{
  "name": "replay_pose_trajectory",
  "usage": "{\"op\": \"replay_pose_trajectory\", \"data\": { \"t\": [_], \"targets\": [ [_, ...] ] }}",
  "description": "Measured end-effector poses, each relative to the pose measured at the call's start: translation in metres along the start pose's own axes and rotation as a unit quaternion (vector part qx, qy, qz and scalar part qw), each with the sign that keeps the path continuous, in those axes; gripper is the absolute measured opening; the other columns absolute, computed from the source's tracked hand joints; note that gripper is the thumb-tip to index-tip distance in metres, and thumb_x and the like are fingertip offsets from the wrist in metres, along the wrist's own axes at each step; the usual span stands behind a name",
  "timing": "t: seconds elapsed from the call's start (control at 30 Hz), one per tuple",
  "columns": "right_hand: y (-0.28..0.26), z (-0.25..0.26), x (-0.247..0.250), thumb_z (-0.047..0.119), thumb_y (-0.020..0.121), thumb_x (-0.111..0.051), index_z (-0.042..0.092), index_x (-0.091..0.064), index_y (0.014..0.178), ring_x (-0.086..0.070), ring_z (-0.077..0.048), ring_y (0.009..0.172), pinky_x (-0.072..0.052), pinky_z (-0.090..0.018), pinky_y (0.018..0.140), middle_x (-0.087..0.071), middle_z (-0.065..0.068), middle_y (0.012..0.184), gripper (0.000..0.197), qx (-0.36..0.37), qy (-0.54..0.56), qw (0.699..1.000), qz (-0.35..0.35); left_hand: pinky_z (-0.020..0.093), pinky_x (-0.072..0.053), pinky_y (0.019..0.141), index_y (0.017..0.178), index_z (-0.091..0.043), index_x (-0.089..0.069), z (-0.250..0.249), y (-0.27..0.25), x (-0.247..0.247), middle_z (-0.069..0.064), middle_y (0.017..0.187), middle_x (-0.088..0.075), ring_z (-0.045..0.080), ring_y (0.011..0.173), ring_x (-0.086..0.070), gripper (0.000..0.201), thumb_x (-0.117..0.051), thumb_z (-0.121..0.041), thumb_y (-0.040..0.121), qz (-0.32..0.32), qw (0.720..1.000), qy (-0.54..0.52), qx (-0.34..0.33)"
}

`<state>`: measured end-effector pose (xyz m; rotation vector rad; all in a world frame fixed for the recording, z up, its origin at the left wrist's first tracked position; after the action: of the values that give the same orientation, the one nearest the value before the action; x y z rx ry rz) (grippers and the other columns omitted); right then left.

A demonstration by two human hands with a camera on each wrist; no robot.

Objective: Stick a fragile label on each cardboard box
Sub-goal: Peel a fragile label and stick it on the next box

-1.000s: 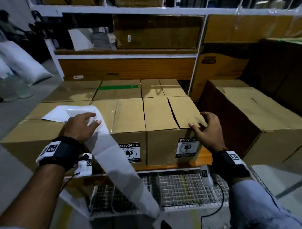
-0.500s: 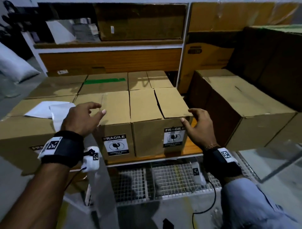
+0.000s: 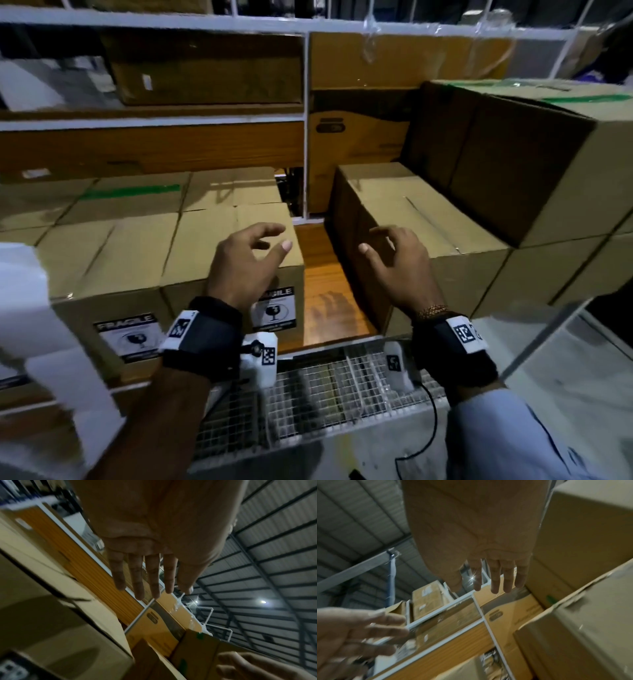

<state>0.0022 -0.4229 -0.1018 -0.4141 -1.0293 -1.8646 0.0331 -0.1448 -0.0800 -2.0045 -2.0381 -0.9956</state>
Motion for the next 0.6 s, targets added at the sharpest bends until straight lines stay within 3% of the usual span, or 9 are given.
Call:
{"op": "replay_pose_trajectory", "data": {
  "t": [0.2, 0.37, 0.5, 0.6],
  "targets": [
    [0.024, -0.072, 0.044, 0.045, 0.1, -0.063, 0.022, -0.063, 0.13, -0.053, -0.015, 0.122, -0.045, -0.034, 0.099, -0.061, 0.001, 0.127, 0.038, -0.08, -0.013, 0.995, -0.063, 0.027, -0.057, 0.084, 0.119, -0.03, -0.073, -0.02, 0.047, -0.096, -0.014, 0.109, -0.073, 0.0, 0.096, -0.067, 0.026, -0.074, -0.036, 0.093, 0.057, 0.996, -0.06, -0.028],
    [0.031, -0.141, 0.055, 0.049, 0.1, -0.059, 0.022, -0.059, 0.134, -0.056, -0.02, 0.117, -0.055, -0.049, 0.1, -0.056, -0.004, 0.13, 0.044, -0.163, -0.037, 0.983, -0.077, 0.025, -0.053, 0.081, 0.133, -0.033, -0.063, -0.017, 0.073, -0.181, -0.006, 0.125, -0.065, 0.007, 0.104, -0.063, 0.039, -0.07, -0.04, 0.095, 0.127, 0.988, -0.082, -0.027],
    [0.036, -0.172, 0.048, 0.054, 0.1, -0.056, 0.023, -0.052, 0.144, -0.048, -0.027, 0.131, -0.048, -0.054, 0.108, -0.051, -0.009, 0.141, 0.054, -0.183, -0.103, 0.977, -0.044, 0.035, -0.053, 0.095, 0.146, -0.03, -0.051, -0.017, 0.068, -0.231, -0.004, 0.149, -0.049, 0.014, 0.123, -0.055, 0.055, -0.067, -0.045, 0.096, 0.176, 0.98, -0.089, -0.025],
    [0.035, -0.185, 0.041, 0.059, 0.099, -0.053, 0.025, -0.052, 0.147, -0.03, -0.033, 0.146, -0.036, -0.056, 0.116, -0.041, -0.013, 0.154, 0.058, -0.199, -0.171, 0.965, -0.018, 0.048, -0.042, 0.114, 0.153, -0.042, -0.039, -0.011, 0.061, -0.259, 0.001, 0.165, -0.027, 0.023, 0.148, -0.034, 0.066, -0.064, -0.057, 0.094, 0.219, 0.973, -0.066, -0.016]
  ]
}}
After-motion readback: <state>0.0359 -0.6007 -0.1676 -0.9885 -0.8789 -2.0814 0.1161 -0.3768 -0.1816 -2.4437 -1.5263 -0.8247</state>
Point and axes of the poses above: each hand's wrist, its own y-axis towards the middle knuckle, its own x-axis out of the back of the hand, z = x × y, the point moved 8 cm from there along y, towards the middle knuckle
